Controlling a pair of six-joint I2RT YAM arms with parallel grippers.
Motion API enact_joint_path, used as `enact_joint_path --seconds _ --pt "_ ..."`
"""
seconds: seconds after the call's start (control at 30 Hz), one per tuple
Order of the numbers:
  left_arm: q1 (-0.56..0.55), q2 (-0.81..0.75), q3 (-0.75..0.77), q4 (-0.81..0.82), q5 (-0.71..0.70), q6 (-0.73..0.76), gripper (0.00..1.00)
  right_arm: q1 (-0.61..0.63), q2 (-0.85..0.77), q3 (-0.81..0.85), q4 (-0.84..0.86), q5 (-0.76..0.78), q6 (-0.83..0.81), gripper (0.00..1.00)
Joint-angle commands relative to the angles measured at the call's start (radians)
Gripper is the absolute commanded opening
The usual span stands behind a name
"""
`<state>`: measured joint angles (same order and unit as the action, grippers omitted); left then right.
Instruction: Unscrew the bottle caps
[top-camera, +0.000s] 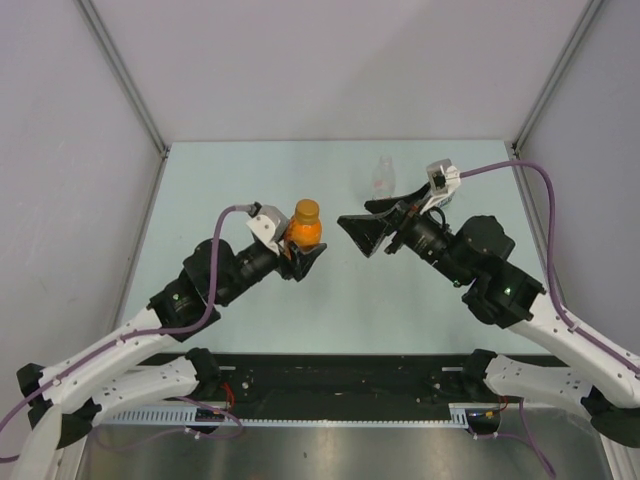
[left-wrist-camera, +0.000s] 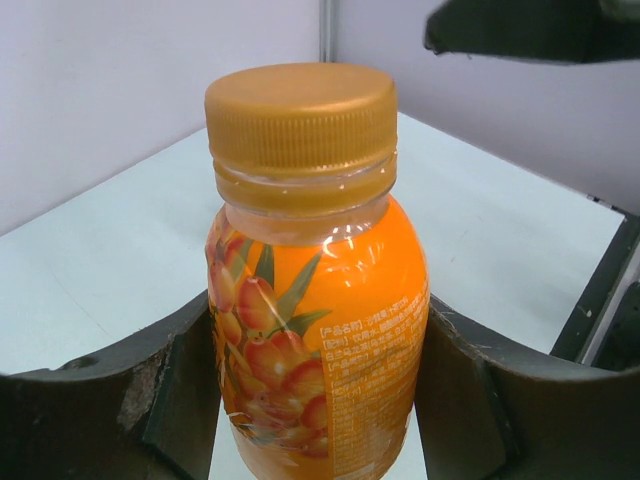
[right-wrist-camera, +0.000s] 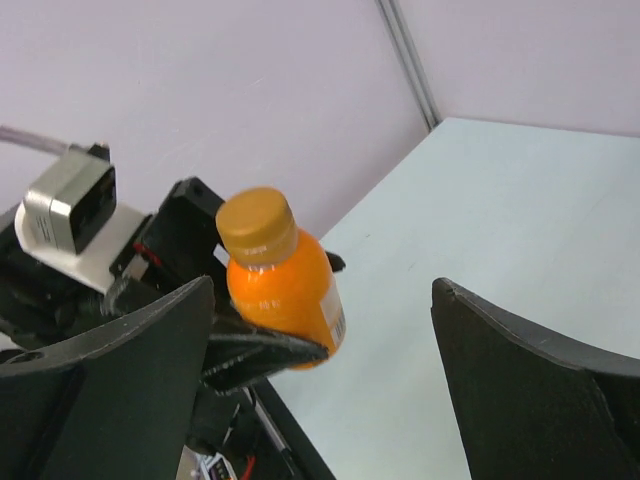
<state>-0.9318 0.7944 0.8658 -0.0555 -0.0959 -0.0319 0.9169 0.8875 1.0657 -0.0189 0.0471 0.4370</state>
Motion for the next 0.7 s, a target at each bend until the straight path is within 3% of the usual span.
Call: enact_joint_path --seconds 0.0,0.23,0.67 --pt "-0.033 0.02 0.016 -0.012 -0.036 0.088 0.0 0.042 0.06 0.069 0.074 0.14 0.037 0.92" --pt "-0.053 0.049 0.024 -0.032 0.064 0.113 0.0 0.074 0.108 0.096 0.083 0.157 0.049 0.91" --pt "-0.081 0.075 0.033 -0.033 0.041 0.118 0.0 0.114 0.152 0.103 0.063 0.177 0.063 0.85"
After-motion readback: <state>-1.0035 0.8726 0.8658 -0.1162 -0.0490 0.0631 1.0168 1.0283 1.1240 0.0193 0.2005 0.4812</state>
